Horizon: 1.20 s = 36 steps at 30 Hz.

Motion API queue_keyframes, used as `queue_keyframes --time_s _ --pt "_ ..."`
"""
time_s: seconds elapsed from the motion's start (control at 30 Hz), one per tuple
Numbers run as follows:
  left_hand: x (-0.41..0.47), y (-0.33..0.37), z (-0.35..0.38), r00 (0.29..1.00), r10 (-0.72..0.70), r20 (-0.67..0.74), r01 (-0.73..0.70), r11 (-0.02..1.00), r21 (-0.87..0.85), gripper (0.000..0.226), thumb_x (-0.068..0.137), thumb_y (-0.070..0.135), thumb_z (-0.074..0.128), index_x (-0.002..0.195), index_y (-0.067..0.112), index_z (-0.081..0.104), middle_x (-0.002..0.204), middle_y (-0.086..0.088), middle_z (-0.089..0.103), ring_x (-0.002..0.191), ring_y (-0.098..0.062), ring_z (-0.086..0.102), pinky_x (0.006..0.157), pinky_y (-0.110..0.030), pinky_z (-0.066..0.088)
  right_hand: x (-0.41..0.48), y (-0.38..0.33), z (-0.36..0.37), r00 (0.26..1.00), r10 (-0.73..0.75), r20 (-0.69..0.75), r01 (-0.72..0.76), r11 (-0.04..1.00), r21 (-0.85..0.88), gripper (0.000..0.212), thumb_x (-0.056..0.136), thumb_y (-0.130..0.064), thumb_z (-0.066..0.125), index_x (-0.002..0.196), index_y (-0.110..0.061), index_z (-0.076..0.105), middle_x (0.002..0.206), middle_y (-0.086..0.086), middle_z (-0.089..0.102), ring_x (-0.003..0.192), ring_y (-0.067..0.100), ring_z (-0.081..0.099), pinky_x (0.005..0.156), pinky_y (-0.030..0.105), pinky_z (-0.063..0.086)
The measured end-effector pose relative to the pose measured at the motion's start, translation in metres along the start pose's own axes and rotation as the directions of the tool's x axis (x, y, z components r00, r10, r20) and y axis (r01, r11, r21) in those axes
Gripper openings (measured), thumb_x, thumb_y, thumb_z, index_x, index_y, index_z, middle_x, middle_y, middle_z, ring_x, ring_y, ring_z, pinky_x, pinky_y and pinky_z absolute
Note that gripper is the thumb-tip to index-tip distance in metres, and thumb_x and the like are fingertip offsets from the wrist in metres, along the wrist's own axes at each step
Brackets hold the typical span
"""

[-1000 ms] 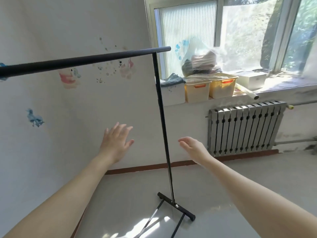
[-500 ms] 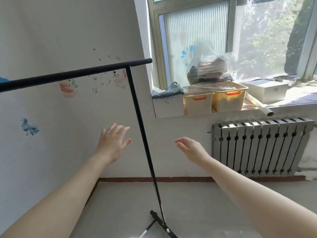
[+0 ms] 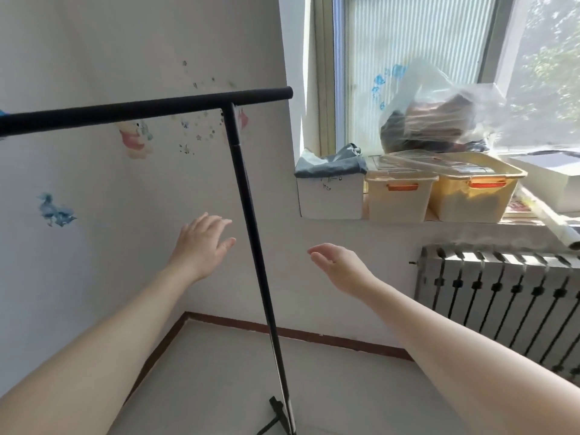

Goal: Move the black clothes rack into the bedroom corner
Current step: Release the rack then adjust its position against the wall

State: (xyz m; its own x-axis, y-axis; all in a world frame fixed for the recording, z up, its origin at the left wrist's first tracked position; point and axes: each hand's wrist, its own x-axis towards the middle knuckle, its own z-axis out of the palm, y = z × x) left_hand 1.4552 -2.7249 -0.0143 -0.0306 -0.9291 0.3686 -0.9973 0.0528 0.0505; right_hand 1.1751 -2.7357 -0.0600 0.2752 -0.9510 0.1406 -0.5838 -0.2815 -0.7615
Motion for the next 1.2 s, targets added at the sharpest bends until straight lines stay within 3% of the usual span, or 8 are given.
queue_keyframes --time_s 0.23,0.37,0.63,0.8,1.03,1.2 --pt "0.030 -0.024 0.012 0.993 -0.115 -0.038 0.114 0.993 -0.022 0.046 0.094 0.038 0.041 0.135 0.018 0.043 0.145 -0.004 0.043 0.142 -0.029 0.023 0.113 -0.044 0.024 0.075 -0.004 -0.028 0.995 -0.093 -0.036 0.092 0.995 -0.048 0.031 0.098 -0.031 0.046 0.123 -0.020 0.061 0.124 0.001 0.065 0.115 0.020 0.057 0.093 0.029 0.042" --pt "0.026 -0.037 0.000 0.977 -0.200 -0.076 0.201 0.979 0.015 0.047 0.094 0.039 0.041 0.136 0.019 0.042 0.146 -0.004 0.041 0.142 -0.027 0.023 0.113 -0.043 0.023 0.111 -0.019 -0.011 0.980 -0.182 0.075 0.184 0.982 -0.030 0.035 0.098 -0.031 0.044 0.128 -0.020 0.057 0.128 0.002 0.063 0.117 0.021 0.057 0.089 0.026 0.041" --pt "0.015 -0.023 -0.028 0.916 -0.365 -0.168 0.389 0.910 0.145 0.046 0.093 0.038 0.044 0.134 0.017 0.045 0.147 -0.008 0.039 0.141 -0.028 0.026 0.111 -0.046 0.025 0.170 -0.045 0.005 0.869 -0.422 0.257 0.412 0.906 0.094 0.046 0.098 -0.035 0.042 0.140 -0.016 0.040 0.130 0.004 0.059 0.119 0.023 0.054 0.094 0.030 0.042" --pt "0.024 0.019 -0.052 0.863 -0.438 -0.253 0.492 0.842 0.220 0.045 0.093 0.038 0.043 0.133 0.018 0.045 0.151 -0.009 0.029 0.140 -0.027 0.024 0.112 -0.045 0.023 0.207 -0.048 -0.002 0.814 -0.476 0.332 0.424 0.879 0.220 0.050 0.099 -0.039 0.038 0.144 -0.017 0.034 0.133 0.006 0.057 0.120 0.025 0.052 0.088 0.027 0.036" --pt "0.036 0.068 -0.096 0.766 -0.519 -0.379 0.620 0.752 0.223 0.048 0.093 0.035 0.046 0.137 0.018 0.038 0.153 -0.010 0.023 0.141 -0.027 0.018 0.115 -0.040 0.016 0.224 -0.064 -0.004 0.714 -0.532 0.454 0.413 0.845 0.340 0.059 0.096 -0.039 0.046 0.147 -0.017 0.025 0.138 0.005 0.054 0.123 0.025 0.051 0.091 0.028 0.039" --pt "0.060 0.084 -0.126 0.749 -0.518 -0.414 0.643 0.718 0.265 0.061 0.092 0.037 0.046 0.144 0.016 0.024 0.156 -0.006 0.014 0.144 -0.024 0.013 0.118 -0.038 0.014 0.221 -0.080 0.004 0.665 -0.607 0.436 0.449 0.791 0.416 0.059 0.092 -0.027 0.057 0.142 -0.016 0.028 0.123 0.010 0.060 0.104 0.029 0.062 0.084 0.036 0.051"
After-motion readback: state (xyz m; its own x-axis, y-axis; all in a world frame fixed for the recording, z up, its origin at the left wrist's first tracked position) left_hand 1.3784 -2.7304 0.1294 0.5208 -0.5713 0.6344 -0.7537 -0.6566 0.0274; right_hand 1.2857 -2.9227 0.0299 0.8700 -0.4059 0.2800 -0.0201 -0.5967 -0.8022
